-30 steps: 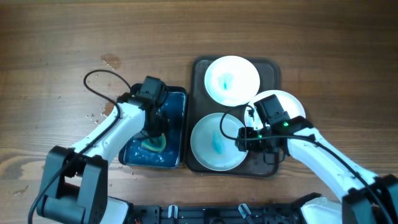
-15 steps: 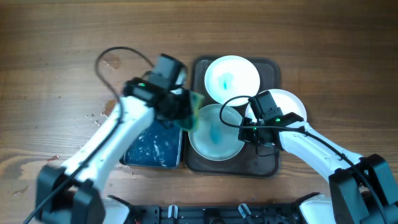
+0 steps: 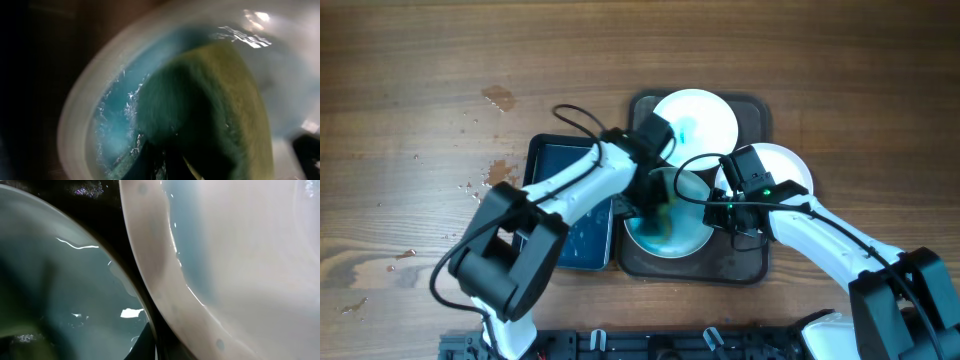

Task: Clean dirty plates on tray and stack at the side
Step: 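Scrub the lower plate with the sponge while the right gripper holds it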

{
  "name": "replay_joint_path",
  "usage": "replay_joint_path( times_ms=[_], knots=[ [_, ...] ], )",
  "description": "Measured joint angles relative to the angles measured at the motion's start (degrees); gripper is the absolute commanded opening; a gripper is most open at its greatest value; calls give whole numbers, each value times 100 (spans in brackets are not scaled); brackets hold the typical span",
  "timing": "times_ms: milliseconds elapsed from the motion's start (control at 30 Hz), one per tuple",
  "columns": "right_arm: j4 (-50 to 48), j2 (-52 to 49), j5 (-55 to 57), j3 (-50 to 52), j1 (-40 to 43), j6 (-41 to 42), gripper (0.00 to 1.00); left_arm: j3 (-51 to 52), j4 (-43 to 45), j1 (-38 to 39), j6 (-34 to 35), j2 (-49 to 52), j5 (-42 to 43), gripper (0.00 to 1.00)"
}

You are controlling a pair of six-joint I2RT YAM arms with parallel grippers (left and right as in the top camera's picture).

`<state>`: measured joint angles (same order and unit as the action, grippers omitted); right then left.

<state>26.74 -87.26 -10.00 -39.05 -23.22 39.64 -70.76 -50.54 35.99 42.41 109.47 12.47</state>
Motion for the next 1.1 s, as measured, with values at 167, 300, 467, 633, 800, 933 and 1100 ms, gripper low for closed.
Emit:
replay_joint_path(
  times_ms=[167,300,467,633,800,933,1100],
  knots=[
    [-4,-2,-44,0,-22,2,4,85,125,-162,-190,-160,-732,4],
    [33,-2,11,-11,4,46,4,186,1078,-214,-466,-153,-192,4],
    [42,4,111,-15,39,111,4,225,2269,17,-527,114,664,4],
    [46,4,127,-15,39,114,4,225,2881,404,-527,295,979,4],
    [57,4,129,-17,39,114,4,181,2675,586,-529,337,1325,4],
    [85,4,94,-20,37,107,4,63,1836,531,-544,337,1484,4],
    [81,4,79,-20,11,105,4,9,767,129,-568,195,918,4]
  ],
)
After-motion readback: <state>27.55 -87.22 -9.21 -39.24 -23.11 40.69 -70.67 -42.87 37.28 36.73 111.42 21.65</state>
